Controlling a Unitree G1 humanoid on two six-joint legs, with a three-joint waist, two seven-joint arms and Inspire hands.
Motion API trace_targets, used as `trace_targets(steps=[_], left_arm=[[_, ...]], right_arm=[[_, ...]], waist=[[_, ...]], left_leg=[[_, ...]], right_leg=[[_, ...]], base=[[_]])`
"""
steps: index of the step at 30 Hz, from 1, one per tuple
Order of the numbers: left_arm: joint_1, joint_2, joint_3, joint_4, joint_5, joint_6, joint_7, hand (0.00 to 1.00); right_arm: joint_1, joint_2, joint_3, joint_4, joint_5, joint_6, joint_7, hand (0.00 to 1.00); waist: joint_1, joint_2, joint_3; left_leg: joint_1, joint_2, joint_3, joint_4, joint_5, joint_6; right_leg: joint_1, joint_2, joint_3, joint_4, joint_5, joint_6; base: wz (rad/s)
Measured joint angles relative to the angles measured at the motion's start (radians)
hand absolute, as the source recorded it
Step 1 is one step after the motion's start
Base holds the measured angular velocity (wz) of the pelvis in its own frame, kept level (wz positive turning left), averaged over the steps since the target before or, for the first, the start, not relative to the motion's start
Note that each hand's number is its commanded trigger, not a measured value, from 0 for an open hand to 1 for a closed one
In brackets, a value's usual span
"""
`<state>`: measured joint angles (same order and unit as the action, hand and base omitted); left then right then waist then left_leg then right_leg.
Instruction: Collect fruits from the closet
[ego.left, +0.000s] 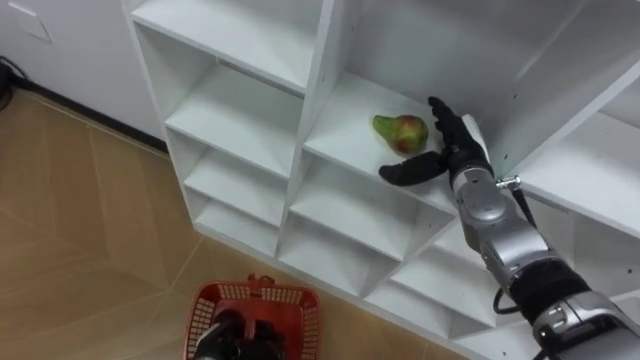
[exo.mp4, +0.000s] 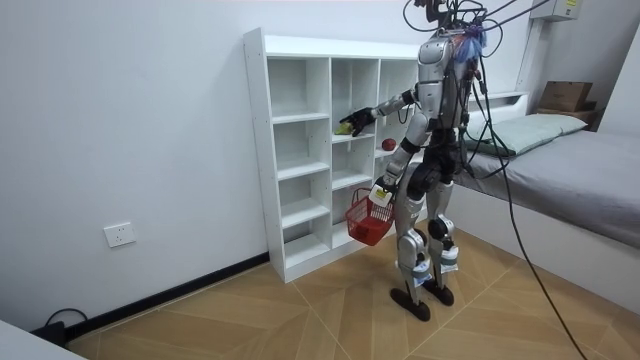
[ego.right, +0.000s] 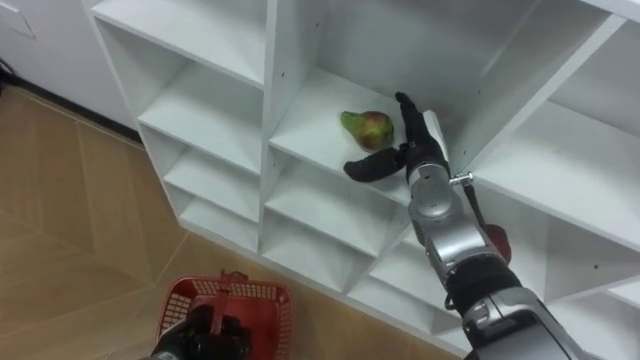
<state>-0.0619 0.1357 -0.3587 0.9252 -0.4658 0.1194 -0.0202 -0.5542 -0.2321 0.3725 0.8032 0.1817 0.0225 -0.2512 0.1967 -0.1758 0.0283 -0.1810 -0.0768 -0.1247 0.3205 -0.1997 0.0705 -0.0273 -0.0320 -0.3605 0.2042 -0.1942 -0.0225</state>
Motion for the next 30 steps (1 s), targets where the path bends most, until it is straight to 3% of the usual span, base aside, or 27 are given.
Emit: trace_targets(steps=[6, 7, 9, 24, 30], left_arm=[[-0.009, -0.003, 0.0, 0.0, -0.001, 0.0, 0.0, 1.0], [-0.009, -0.004, 0.001, 0.0, -0.001, 0.0, 0.0, 1.0], [-0.01, -0.004, 0.001, 0.0, -0.001, 0.0, 0.0, 1.0], [-0.025, -0.015, 0.0, 0.013, -0.003, -0.001, 0.0, 1.0], [-0.04, -0.02, 0.001, 0.06, -0.003, -0.012, 0.0, 1.0]], right_arm=[[-0.012, 0.002, 0.001, 0.0, -0.037, 0.0, -0.008, 0.01], [-0.014, 0.002, 0.0, 0.0, -0.041, 0.0, -0.008, 0.65], [-0.014, 0.001, 0.0, 0.0, -0.078, 0.0, -0.01, 1.0], [-0.02, 0.003, 0.004, -0.002, -0.191, 0.002, -0.078, 1.0], [-0.022, 0.038, 0.007, -0.002, -0.174, 0.0, -0.075, 1.0]], waist=[[0.0, 0.013, 0.003], [0.0, 0.014, 0.0024], [-0.001, 0.015, 0.0018], [0.001, 0.015, 0.0019], [0.001, 0.015, 0.0021]], left_leg=[[-0.002, 0.0, 0.005, -0.003, 0.001, 0.001], [-0.002, 0.0, 0.006, -0.005, 0.002, 0.001], [0.0, -0.001, 0.009, -0.013, 0.01, 0.001], [0.001, -0.001, 0.009, -0.017, 0.012, 0.001], [0.002, -0.001, 0.009, -0.017, 0.012, 0.001]], right_leg=[[-0.005, -0.001, -0.001, 0.0, 0.0, 0.0], [-0.007, -0.002, -0.001, 0.0, 0.0, 0.0], [-0.012, -0.005, -0.002, 0.0, 0.001, -0.001], [-0.013, -0.006, 0.0, -0.001, 0.0, -0.001], [-0.012, -0.006, -0.001, -0.001, 0.0, -0.001]], base=[[-0.03], [-0.06], [-0.02], [0.0], [0.0]])
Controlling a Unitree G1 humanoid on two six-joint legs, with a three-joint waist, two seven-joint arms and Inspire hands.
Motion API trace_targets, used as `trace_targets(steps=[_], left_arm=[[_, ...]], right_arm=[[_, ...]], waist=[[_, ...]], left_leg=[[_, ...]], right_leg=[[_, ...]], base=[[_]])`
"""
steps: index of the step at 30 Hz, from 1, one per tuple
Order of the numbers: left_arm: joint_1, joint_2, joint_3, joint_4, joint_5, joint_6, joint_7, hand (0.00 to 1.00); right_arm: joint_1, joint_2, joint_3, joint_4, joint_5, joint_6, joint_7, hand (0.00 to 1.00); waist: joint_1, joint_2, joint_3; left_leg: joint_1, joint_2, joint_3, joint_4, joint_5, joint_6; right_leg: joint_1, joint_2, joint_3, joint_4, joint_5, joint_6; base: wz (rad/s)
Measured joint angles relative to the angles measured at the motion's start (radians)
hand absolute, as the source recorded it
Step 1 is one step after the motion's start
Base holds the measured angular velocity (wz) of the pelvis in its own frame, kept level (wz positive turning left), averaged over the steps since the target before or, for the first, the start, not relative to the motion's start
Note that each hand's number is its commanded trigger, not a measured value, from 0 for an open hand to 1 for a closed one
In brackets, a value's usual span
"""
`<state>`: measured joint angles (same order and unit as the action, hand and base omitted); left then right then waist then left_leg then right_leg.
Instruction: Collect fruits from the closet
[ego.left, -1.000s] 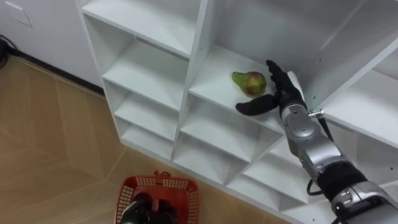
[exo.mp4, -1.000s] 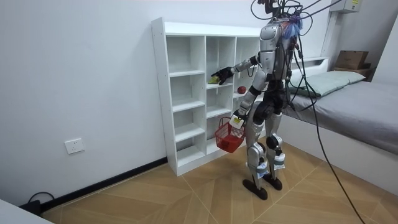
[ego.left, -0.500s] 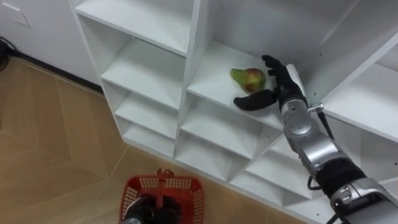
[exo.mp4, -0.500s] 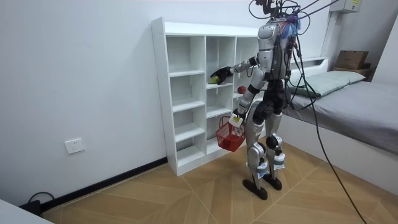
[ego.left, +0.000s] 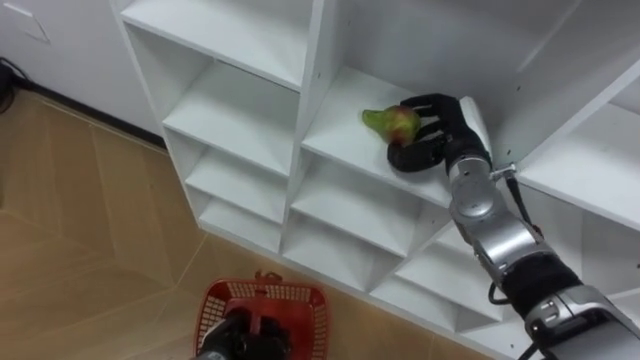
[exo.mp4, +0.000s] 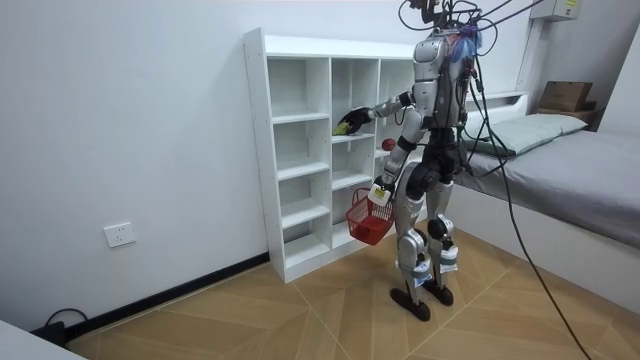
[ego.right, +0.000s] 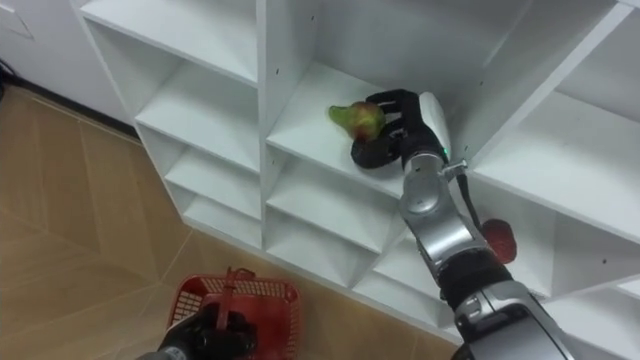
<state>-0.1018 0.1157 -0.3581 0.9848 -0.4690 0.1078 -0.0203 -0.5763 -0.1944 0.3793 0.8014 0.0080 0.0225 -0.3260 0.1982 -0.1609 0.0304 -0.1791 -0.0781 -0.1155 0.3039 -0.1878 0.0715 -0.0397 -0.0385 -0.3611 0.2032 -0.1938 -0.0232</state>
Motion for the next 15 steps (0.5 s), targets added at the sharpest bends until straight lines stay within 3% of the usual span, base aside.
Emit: trace_targets(steps=[15], left_arm=[[-0.014, -0.008, 0.0, 0.007, 0.001, -0.004, 0.0, 1.0]], right_arm=[[0.0, 0.004, 0.001, -0.014, 0.03, -0.008, 0.012, 1.0]], waist=[[-0.002, 0.007, 0.005]], left_leg=[[0.0, -0.002, 0.003, -0.005, 0.001, 0.002]], right_leg=[[-0.002, -0.002, 0.004, 0.0, 0.0, 0.0]], base=[[0.0]])
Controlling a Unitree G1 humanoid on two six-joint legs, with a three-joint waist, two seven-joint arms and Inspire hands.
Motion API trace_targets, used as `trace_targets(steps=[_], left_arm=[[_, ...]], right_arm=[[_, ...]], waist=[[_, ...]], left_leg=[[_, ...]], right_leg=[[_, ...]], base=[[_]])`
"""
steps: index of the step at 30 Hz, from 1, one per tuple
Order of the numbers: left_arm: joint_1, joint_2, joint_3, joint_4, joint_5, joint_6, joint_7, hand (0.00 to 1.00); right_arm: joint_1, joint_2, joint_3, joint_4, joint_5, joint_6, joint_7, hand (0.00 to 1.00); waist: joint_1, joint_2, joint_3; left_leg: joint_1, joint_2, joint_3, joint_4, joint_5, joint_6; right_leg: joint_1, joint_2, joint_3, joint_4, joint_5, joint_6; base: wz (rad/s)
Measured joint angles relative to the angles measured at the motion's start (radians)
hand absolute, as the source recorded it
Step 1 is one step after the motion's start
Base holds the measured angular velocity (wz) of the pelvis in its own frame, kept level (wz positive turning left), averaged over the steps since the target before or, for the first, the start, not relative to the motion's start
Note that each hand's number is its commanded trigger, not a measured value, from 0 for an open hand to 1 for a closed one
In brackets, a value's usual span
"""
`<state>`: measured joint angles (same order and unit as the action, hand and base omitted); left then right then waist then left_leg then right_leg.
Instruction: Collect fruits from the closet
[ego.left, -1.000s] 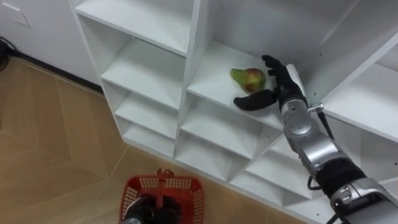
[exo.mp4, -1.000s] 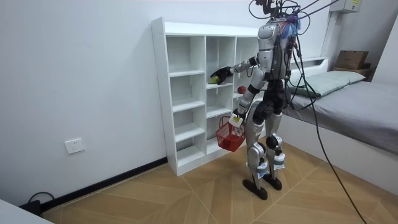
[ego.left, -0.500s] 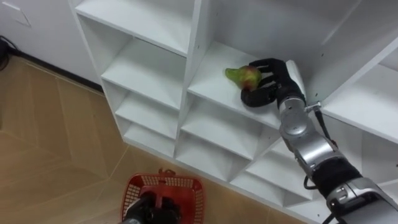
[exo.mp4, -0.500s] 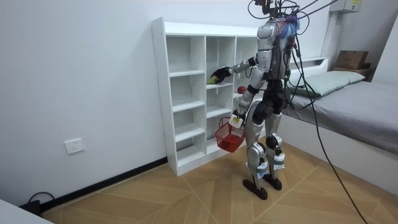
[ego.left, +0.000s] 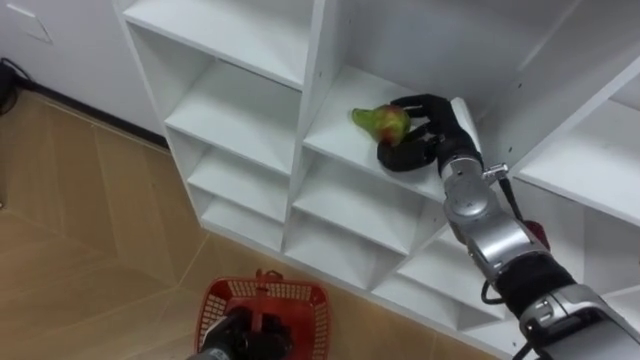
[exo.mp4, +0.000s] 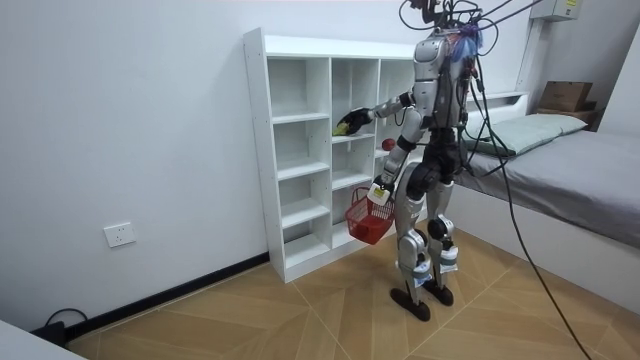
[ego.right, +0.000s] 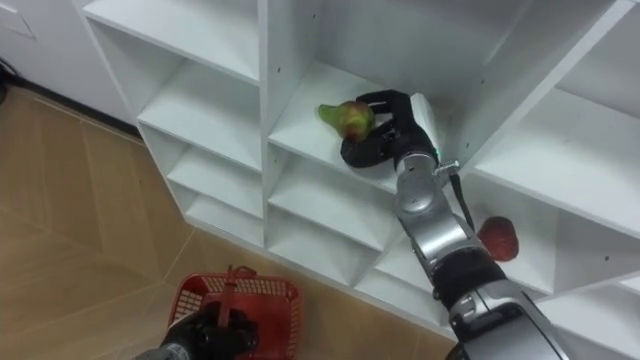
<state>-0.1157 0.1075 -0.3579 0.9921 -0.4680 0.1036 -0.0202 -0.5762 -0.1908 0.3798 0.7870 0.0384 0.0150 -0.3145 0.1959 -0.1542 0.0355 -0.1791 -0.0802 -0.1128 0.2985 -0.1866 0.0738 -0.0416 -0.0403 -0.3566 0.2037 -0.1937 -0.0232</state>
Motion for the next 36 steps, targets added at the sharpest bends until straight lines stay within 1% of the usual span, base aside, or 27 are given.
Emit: trace_targets(steps=[5, 7, 8, 10, 12, 13, 14, 15, 18, 19, 21, 22, 24, 28, 29, 30, 31, 32, 33, 34, 35, 36], left_arm=[[-0.001, -0.007, 0.0, 0.0, -0.001, 0.0, 0.002, 1.0], [-0.001, -0.008, 0.002, -0.001, -0.007, -0.002, 0.006, 1.0], [-0.001, -0.009, 0.001, -0.002, -0.013, -0.002, 0.009, 1.0], [-0.001, -0.007, 0.001, -0.003, -0.027, -0.002, 0.01, 1.0], [-0.001, -0.007, -0.001, -0.015, -0.039, -0.003, 0.011, 1.0], [0.001, -0.006, -0.001, -0.021, -0.044, -0.003, 0.011, 1.0], [0.003, -0.006, -0.002, -0.029, -0.044, -0.006, 0.012, 1.0], [0.004, -0.008, -0.001, -0.031, -0.043, -0.02, 0.012, 1.0], [0.003, -0.011, 0.004, -0.033, -0.045, -0.037, 0.015, 1.0], [0.003, -0.012, 0.004, -0.036, -0.051, -0.04, 0.018, 1.0], [0.001, -0.026, 0.015, -0.037, -0.053, -0.041, 0.021, 1.0], [0.001, -0.026, 0.019, -0.037, -0.052, -0.041, 0.023, 1.0], [0.003, -0.039, 0.026, -0.042, -0.051, -0.042, 0.029, 1.0], [0.003, -0.042, 0.02, -0.051, -0.053, -0.047, 0.036, 1.0], [0.007, -0.044, 0.02, -0.051, -0.053, -0.047, 0.042, 1.0], [0.007, -0.049, 0.02, -0.051, -0.053, -0.047, 0.052, 1.0], [0.007, -0.05, 0.02, -0.051, -0.053, -0.048, 0.055, 1.0], [0.007, -0.05, 0.021, -0.051, -0.053, -0.049, 0.059, 1.0], [0.007, -0.052, 0.022, -0.052, -0.052, -0.049, 0.063, 1.0], [0.007, -0.051, 0.023, -0.053, -0.052, -0.052, 0.067, 1.0], [0.006, -0.053, 0.023, -0.058, -0.052, -0.061, 0.074, 1.0], [0.005, -0.054, 0.024, -0.059, -0.05, -0.071, 0.077, 1.0]], right_arm=[[0.013, 0.004, -0.001, -0.023, 0.007, 0.0, 0.003, 1.0], [0.016, 0.008, -0.009, -0.032, 0.008, 0.001, 0.012, 1.0], [0.027, 0.012, -0.011, -0.048, 0.017, 0.001, 0.012, 1.0], [0.051, 0.021, -0.012, -0.08, 0.043, 0.0, 0.012, 1.0], [0.081, 0.024, -0.01, -0.123, 0.07, 0.0, 0.012, 1.0], [0.095, 0.024, -0.01, -0.139, 0.07, 0.0, 0.012, 1.0], [0.126, 0.024, -0.01, -0.173, 0.066, 0.0, 0.013, 1.0], [0.154, 0.024, -0.011, -0.204, 0.065, 0.0, 0.013, 1.0], [0.206, 0.025, -0.01, -0.272, 0.065, -0.001, 0.028, 1.0], [0.233, 0.027, -0.009, -0.305, 0.067, -0.006, 0.038, 1.0], [0.288, 0.029, -0.008, -0.372, 0.066, -0.009, 0.058, 1.0], [0.299, 0.029, -0.008, -0.385, 0.065, -0.011, 0.065, 1.0], [0.345, 0.031, -0.008, -0.424, 0.025, -0.019, 0.081, 1.0], [0.416, 0.038, -0.005, -0.479, 0.008, -0.02, 0.096, 1.0], [0.439, 0.036, -0.003, -0.479, 0.008, -0.021, 0.101, 1.0], [0.464, 0.032, -0.003, -0.48, 0.007, -0.021, 0.106, 1.0], [0.476, 0.029, -0.001, -0.479, 0.006, -0.02, 0.111, 1.0], [0.495, 0.025, 0.001, -0.479, 0.003, -0.019, 0.125, 1.0], [0.514, 0.024, 0.001, -0.48, -0.011, -0.018, 0.14, 1.0], [0.521, 0.024, 0.001, -0.48, -0.014, -0.017, 0.147, 1.0], [0.527, 0.022, 0.001, -0.48, -0.018, -0.016, 0.16, 1.0], [0.53, 0.022, 0.0, -0.48, -0.032, -0.016, 0.166, 1.0]], waist=[[-0.003, 0.0, -0.0003], [-0.013, 0.0, -0.0005], [-0.025, 0.001, -0.001], [-0.035, 0.005, -0.0019], [-0.053, 0.016, -0.002], [-0.057, 0.019, -0.002], [-0.062, 0.026, -0.0029], [-0.066, 0.035, -0.0043], [-0.09, 0.051, -0.0068], [-0.093, 0.055, -0.0086], [-0.11, 0.067, -0.0143], [-0.113, 0.07, -0.0157], [-0.115, 0.075, -0.0195], [-0.12, 0.087, -0.023], [-0.121, 0.094, -0.026], [-0.131, 0.102, -0.0305], [-0.135, 0.104, -0.0313], [-0.135, 0.108, -0.0307], [-0.136, 0.11, -0.031], [-0.139, 0.11, -0.031], [-0.141, 0.111, -0.0306], [-0.148, 0.114, -0.0285]], left_leg=[[0.006, 0.0, 0.003, -0.006, 0.001, 0.002], [0.007, 0.0, 0.002, -0.006, 0.001, 0.002], [0.007, 0.0, 0.001, -0.007, 0.001, 0.002], [0.008, 0.0, 0.003, -0.006, 0.001, 0.002], [0.01, -0.001, 0.009, -0.005, 0.001, 0.002], [0.012, 0.0, 0.015, -0.005, 0.001, 0.002], [0.016, 0.0, 0.025, -0.005, 0.001, 0.002], [0.019, 0.001, 0.031, -0.006, 0.001, 0.002], [0.025, 0.002, 0.046, -0.009, 0.001, 0.002], [0.031, 0.005, 0.059, -0.013, 0.001, 0.002], [0.048, 0.006, 0.066, -0.031, 0.003, 0.006], [0.053, 0.007, 0.07, -0.034, 0.004, 0.007], [0.069, 0.01, 0.08, -0.042, 0.004, 0.008], [0.08, 0.015, 0.099, -0.045, 0.004, 0.008], [0.087, 0.017, 0.108, -0.05, 0.004, 0.008], [0.089, 0.018, 0.11, -0.053, 0.004, 0.008], [0.092, 0.018, 0.115, -0.058, 0.005, 0.009], [0.1, 0.022, 0.134, -0.066, 0.005, 0.009], [0.104, 0.027, 0.147, -0.068, 0.005, 0.009], [0.105, 0.028, 0.152, -0.069, 0.005, 0.009], [0.105, 0.033, 0.165, -0.072, 0.005, 0.009], [0.104, 0.033, 0.167, -0.073, 0.005, 0.009]], right_leg=[[0.001, -0.001, 0.001, 0.0, 0.0, 0.0], [0.002, -0.001, 0.0, 0.0, 0.0, 0.0], [0.002, -0.001, 0.0, 0.0, 0.0, 0.0], [0.002, -0.002, 0.007, 0.0, 0.0, 0.0], [0.003, -0.002, 0.027, 0.0, 0.0, 0.0], [0.004, -0.002, 0.036, 0.0, 0.0, 0.0], [0.005, -0.001, 0.052, 0.0, 0.0, 0.0], [0.006, -0.002, 0.057, 0.0, 0.0, 0.0], [0.007, -0.002, 0.068, 0.0, 0.0, 0.0], [0.008, -0.001, 0.082, 0.0, 0.0, 0.0], [0.015, -0.002, 0.082, 0.0, 0.0, 0.0], [0.018, -0.002, 0.082, 0.0, 0.0, 0.0], [0.027, -0.002, 0.085, 0.0, 0.0, 0.001], [0.028, 0.002, 0.109, 0.001, 0.002, 0.002], [0.03, 0.002, 0.113, 0.001, 0.002, 0.002], [0.03, 0.002, 0.116, 0.001, 0.004, 0.002], [0.029, 0.002, 0.12, 0.002, 0.004, 0.002], [0.028, 0.005, 0.136, 0.002, 0.005, 0.0], [0.028, 0.008, 0.142, 0.002, 0.009, -0.001], [0.026, 0.008, 0.146, 0.002, 0.009, -0.001], [0.02, 0.012, 0.158, 0.002, 0.014, -0.002], [0.018, 0.013, 0.162, 0.001, 0.017, -0.002]], base=[[-0.01], [0.02], [0.0], [0.0], [-0.05], [-0.11], [-0.17], [-0.18], [-0.14], [-0.21], [-0.11], [-0.05], [-0.15], [-0.17], [-0.23], [-0.19], [-0.21], [-0.35], [-0.36], [-0.33], [-0.24], [-0.2]])
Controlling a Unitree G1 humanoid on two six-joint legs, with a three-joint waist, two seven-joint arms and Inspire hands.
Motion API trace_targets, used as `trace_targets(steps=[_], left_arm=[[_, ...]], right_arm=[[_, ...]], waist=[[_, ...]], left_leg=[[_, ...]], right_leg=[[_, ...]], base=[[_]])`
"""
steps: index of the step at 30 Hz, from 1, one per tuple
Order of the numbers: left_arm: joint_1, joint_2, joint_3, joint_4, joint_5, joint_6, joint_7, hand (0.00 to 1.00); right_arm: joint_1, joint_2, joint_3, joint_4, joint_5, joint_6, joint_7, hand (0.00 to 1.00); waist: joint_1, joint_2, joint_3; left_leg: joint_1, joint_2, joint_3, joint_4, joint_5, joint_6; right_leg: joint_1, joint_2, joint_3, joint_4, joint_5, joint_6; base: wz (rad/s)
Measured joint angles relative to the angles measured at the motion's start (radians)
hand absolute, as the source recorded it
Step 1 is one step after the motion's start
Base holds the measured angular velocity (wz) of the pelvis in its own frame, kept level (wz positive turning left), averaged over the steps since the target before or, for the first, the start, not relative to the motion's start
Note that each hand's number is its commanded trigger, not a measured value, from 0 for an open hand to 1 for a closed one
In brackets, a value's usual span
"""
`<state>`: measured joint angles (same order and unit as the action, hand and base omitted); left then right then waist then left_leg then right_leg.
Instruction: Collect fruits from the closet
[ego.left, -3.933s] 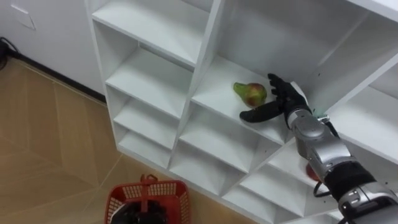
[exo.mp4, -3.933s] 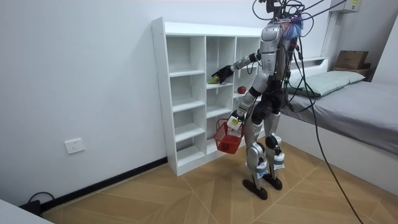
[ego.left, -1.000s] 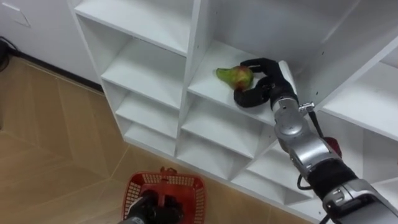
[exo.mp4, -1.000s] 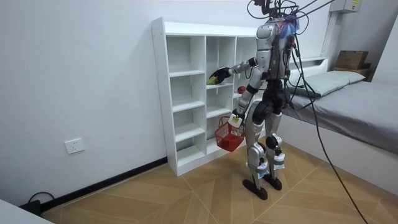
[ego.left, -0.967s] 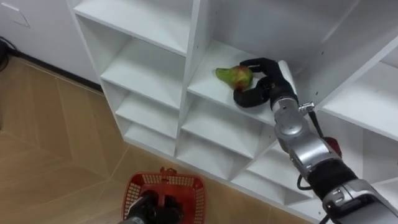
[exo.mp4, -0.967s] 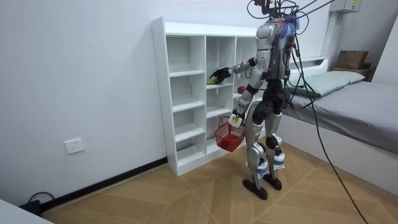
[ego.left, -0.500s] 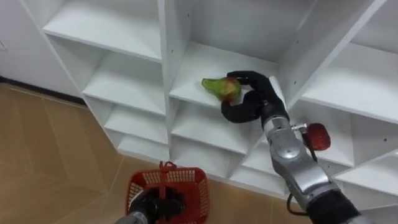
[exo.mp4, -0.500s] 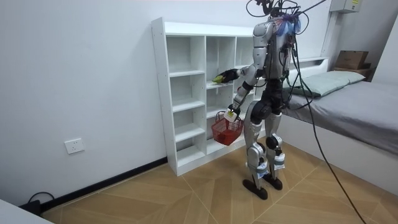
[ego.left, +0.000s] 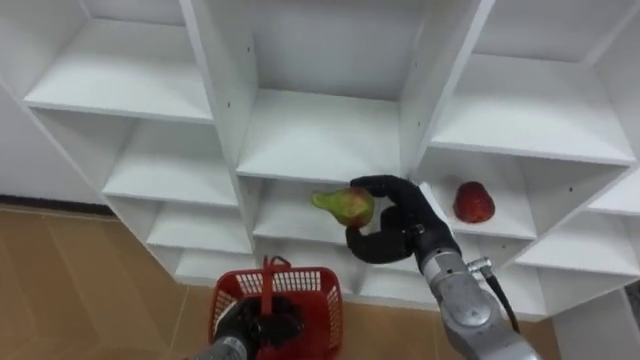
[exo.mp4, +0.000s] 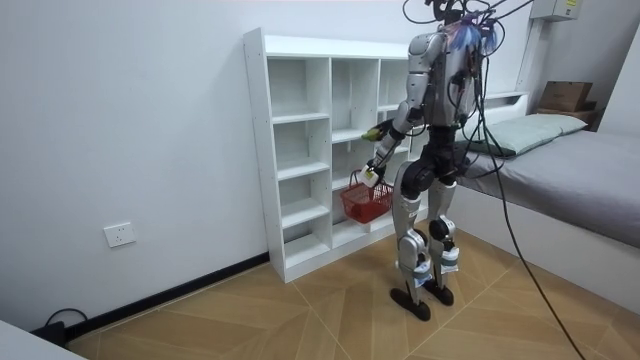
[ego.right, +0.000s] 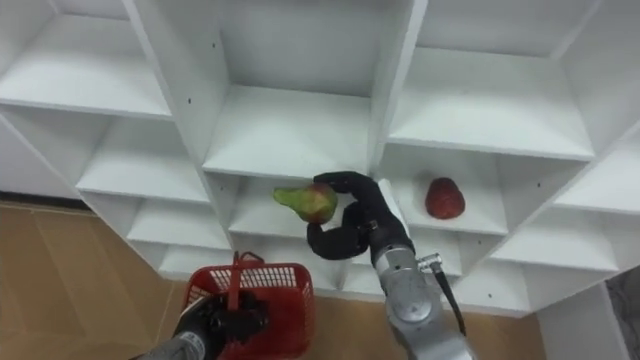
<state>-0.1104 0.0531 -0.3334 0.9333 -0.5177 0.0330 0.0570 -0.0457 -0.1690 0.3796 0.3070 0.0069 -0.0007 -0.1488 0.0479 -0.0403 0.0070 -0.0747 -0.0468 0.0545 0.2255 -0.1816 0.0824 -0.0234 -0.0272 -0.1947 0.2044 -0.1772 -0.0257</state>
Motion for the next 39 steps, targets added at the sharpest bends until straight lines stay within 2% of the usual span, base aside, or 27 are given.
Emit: trace_targets(steps=[2, 9, 25, 28, 30, 32, 35, 39], left_arm=[[0.0, -0.001, -0.001, 0.0, -0.001, -0.011, 0.001, 1.0], [-0.002, 0.001, 0.0, 0.0, -0.002, -0.035, 0.005, 1.0], [-0.002, 0.011, -0.002, -0.001, -0.003, -0.046, 0.006, 1.0], [-0.003, 0.011, -0.005, -0.001, -0.001, -0.048, 0.006, 1.0], [0.0, 0.01, -0.004, -0.019, 0.003, -0.048, 0.006, 1.0], [0.001, 0.01, -0.003, -0.031, 0.005, -0.048, 0.006, 1.0], [-0.001, 0.01, -0.004, -0.031, 0.006, -0.048, 0.002, 1.0], [0.005, 0.011, -0.005, -0.027, 0.006, -0.048, -0.004, 1.0]], right_arm=[[0.008, 0.002, 0.0, 0.0, -0.015, -0.001, 0.0, 1.0], [0.077, 0.004, 0.0, 0.0, -0.02, -0.012, 0.001, 1.0], [0.107, -0.001, 0.016, 0.041, -0.055, -0.019, 0.0, 1.0], [0.107, -0.008, 0.032, 0.044, -0.06, -0.023, 0.0, 1.0], [0.107, -0.008, 0.029, 0.061, -0.116, -0.031, 0.001, 1.0], [0.108, -0.007, 0.029, 0.081, -0.149, -0.031, 0.006, 1.0], [0.107, -0.004, 0.03, 0.138, -0.178, -0.038, 0.02, 1.0], [0.107, -0.006, 0.03, 0.22, -0.18, -0.041, 0.03, 1.0]], waist=[[-0.016, 0.002, 0.0014], [-0.023, 0.011, 0.0075], [-0.024, 0.012, 0.0081], [-0.027, 0.014, 0.0089], [-0.028, 0.022, 0.0121], [-0.027, 0.029, 0.0103], [-0.028, 0.043, 0.0027], [-0.026, 0.046, 0.0026]], left_leg=[[0.001, 0.0, 0.003, -0.001, 0.0, 0.0], [-0.018, 0.002, 0.024, -0.006, 0.0, 0.0], [-0.021, 0.003, 0.05, -0.023, 0.0, 0.001], [-0.021, 0.004, 0.049, -0.022, 0.0, 0.001], [-0.023, 0.004, 0.048, -0.023, 0.0, 0.001], [-0.027, 0.004, 0.047, -0.024, 0.0, 0.001], [-0.033, 0.006, 0.047, -0.022, 0.0, 0.001], [-0.035, 0.006, 0.047, -0.022, 0.0, 0.001]], right_leg=[[-0.001, 0.0, 0.001, 0.0, 0.0, 0.0], [-0.031, -0.001, 0.007, 0.004, 0.001, 0.001], [-0.048, -0.002, 0.009, -0.001, 0.001, 0.002], [-0.048, -0.002, 0.008, 0.0, 0.001, 0.002], [-0.05, -0.002, 0.004, 0.001, 0.001, 0.002], [-0.054, -0.002, 0.003, 0.004, 0.001, 0.001], [-0.065, -0.002, 0.003, 0.014, 0.001, 0.001], [-0.068, -0.002, 0.004, 0.014, 0.001, 0.001]], base=[[-0.06], [-0.08], [-0.04], [0.0], [0.0], [0.0], [0.0], [0.0]])
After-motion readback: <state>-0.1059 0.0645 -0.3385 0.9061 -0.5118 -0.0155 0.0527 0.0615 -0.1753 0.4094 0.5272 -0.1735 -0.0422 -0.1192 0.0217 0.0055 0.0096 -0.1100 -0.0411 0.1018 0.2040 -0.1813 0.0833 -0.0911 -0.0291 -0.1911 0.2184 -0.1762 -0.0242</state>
